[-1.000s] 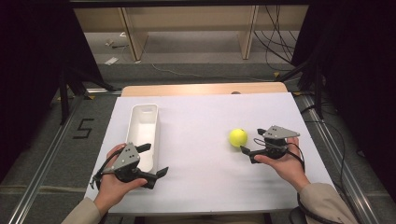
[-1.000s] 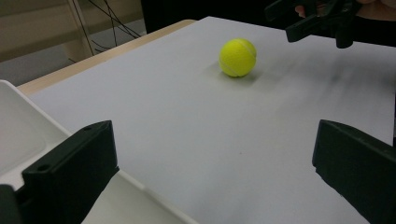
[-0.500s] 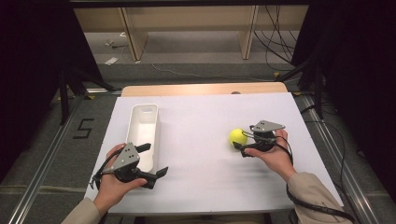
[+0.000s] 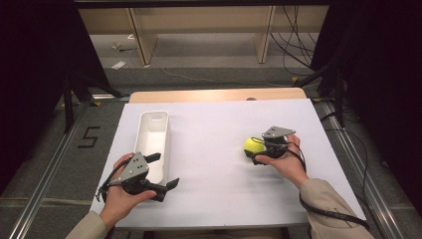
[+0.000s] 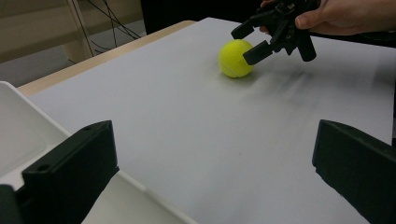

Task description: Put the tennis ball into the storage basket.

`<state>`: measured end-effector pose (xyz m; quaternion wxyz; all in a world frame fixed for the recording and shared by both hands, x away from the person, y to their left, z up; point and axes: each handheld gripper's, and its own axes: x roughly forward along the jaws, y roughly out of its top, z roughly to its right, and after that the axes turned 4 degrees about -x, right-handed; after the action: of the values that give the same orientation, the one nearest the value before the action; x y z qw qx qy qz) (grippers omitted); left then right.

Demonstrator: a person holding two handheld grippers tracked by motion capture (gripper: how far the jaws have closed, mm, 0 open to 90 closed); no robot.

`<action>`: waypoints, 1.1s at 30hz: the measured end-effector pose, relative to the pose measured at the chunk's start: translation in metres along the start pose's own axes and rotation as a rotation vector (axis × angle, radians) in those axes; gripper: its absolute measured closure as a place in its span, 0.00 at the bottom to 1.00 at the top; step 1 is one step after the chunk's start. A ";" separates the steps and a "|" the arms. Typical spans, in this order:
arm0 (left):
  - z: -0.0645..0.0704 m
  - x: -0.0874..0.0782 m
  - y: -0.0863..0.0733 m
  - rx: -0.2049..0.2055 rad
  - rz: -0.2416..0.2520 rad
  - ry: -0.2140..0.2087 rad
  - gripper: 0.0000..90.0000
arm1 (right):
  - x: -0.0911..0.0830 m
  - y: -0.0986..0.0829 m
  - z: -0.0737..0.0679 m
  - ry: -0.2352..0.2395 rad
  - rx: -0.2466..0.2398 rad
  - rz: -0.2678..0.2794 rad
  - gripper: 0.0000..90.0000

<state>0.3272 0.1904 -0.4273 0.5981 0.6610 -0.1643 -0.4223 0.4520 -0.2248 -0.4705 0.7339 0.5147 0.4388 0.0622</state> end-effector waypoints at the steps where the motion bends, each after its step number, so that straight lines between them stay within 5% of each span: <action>1: 0.000 0.000 0.000 0.000 0.000 0.000 0.00 | 0.002 0.000 0.001 -0.003 0.000 -0.005 0.05; 33: 0.001 0.000 0.000 0.007 0.000 -0.008 0.00 | 0.015 -0.005 0.003 -0.013 -0.001 -0.077 0.22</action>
<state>0.3267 0.1900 -0.4270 0.5953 0.6613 -0.1682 -0.4244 0.4608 -0.2211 -0.4833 0.7389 0.4975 0.4534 0.0310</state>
